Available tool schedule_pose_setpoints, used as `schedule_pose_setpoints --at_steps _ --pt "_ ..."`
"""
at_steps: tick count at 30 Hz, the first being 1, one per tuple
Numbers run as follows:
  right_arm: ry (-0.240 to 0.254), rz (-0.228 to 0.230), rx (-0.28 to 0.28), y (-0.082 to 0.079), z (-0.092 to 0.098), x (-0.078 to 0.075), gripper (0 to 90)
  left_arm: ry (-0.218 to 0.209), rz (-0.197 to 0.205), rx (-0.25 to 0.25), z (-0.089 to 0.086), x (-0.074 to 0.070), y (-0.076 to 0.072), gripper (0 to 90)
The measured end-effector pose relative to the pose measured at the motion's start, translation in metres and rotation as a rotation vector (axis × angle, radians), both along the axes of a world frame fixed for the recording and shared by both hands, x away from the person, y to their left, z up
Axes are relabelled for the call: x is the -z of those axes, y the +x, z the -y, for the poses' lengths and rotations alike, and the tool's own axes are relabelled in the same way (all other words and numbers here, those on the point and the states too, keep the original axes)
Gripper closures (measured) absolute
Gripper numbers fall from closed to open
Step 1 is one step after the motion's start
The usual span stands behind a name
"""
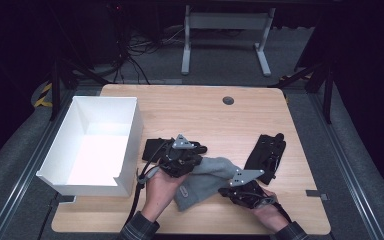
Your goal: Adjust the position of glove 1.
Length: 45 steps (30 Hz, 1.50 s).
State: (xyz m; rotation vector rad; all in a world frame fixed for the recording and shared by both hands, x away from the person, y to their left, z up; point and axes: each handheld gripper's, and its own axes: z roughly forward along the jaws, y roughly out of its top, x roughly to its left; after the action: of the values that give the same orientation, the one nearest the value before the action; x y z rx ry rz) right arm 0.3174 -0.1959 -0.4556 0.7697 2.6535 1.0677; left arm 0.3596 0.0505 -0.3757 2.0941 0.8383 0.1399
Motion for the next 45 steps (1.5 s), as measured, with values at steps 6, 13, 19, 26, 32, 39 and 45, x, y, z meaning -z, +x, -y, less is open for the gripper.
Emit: schedule_pose_setpoints --at_steps 6,13,19,26,32,39,45 --pt "0.012 0.018 0.038 0.013 0.003 -0.002 90.0 0.013 -0.018 0.008 0.002 0.007 -0.005 87.7" --pt "0.076 0.047 0.103 0.031 0.010 -0.021 90.0 0.029 0.007 0.031 0.009 0.004 -0.013 87.5" --pt "0.126 0.047 0.126 0.061 0.005 -0.027 90.0 0.047 0.026 0.027 0.012 0.003 -0.017 87.2" --pt "0.115 0.004 0.113 0.075 -0.003 -0.017 90.0 0.040 -0.007 0.039 0.012 0.013 -0.015 86.1" --pt "0.086 0.013 0.142 0.076 0.006 -0.017 90.0 0.026 -0.020 0.062 0.011 0.017 -0.013 69.7" --pt "0.035 0.051 0.193 0.074 0.028 -0.019 80.6 0.031 0.014 0.066 -0.002 0.014 -0.009 57.9" --pt "0.038 0.067 0.237 0.073 0.050 -0.025 69.7 0.044 0.025 0.044 -0.020 0.015 -0.009 55.2"
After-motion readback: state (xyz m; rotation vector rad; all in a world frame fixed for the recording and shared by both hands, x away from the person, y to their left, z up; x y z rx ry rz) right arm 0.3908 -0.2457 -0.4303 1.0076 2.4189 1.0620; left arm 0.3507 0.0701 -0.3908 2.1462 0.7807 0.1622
